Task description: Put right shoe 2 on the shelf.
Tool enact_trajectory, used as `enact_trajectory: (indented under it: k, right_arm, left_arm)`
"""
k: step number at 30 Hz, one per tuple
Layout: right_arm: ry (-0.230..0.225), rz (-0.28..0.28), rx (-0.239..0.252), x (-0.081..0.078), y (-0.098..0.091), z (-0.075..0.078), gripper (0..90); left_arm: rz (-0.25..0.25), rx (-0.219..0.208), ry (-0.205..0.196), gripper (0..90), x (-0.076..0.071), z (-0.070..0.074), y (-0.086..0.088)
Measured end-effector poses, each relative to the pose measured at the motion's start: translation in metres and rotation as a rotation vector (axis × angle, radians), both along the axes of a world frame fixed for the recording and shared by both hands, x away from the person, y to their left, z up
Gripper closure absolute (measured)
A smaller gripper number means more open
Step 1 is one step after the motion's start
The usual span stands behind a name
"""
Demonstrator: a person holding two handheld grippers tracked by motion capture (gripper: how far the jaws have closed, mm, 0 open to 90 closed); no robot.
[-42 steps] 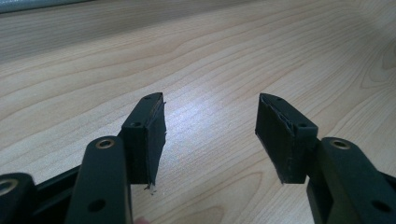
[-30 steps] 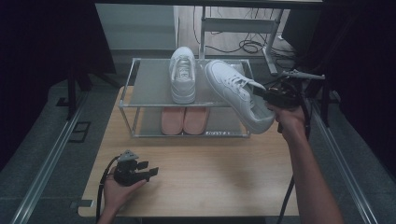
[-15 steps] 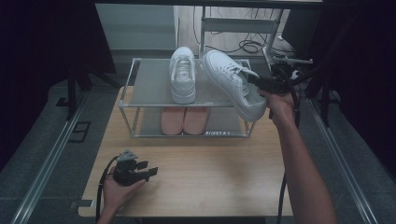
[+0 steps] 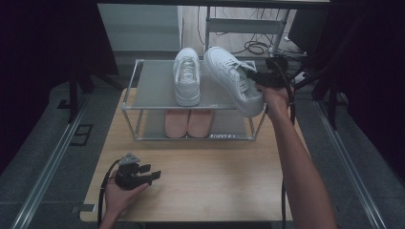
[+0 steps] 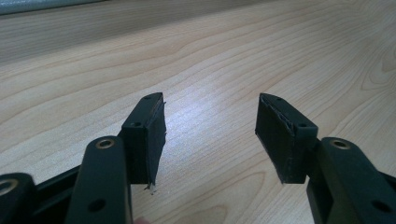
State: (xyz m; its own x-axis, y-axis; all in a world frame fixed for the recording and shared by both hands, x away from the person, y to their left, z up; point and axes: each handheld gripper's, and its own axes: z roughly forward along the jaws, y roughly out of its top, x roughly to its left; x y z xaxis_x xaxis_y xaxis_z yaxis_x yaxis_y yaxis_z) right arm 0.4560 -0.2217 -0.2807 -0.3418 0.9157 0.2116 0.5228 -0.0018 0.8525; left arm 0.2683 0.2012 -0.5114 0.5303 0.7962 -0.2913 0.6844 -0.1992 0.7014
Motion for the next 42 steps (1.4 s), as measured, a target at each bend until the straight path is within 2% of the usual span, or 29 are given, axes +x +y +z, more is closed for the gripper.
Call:
enact_trajectory:
  k: [11, 21, 29, 35, 42]
  right_arm:
    - [0.031, -0.056, -0.007, 0.018, 0.018, 0.002, 78.5]
    - [0.067, -0.125, -0.011, 0.045, 0.035, -0.004, 78.2]
    - [0.097, -0.154, -0.01, 0.066, 0.051, -0.008, 77.8]
    - [0.115, -0.179, -0.031, 0.078, 0.057, -0.014, 77.3]
    - [0.142, -0.168, -0.042, 0.086, 0.061, -0.016, 75.2]
  left_arm:
    - [0.0, -0.004, -0.004, 43.2, 0.0, 0.001, 0.002]
    - [0.0, -0.006, -0.011, 43.2, 0.0, 0.002, 0.005]
    - [0.003, -0.008, -0.008, 43.2, 0.0, 0.002, 0.007]
    - [0.008, -0.009, -0.011, 43.2, -0.001, 0.002, 0.009]
    - [0.007, -0.002, -0.007, 43.2, -0.001, 0.001, 0.008]
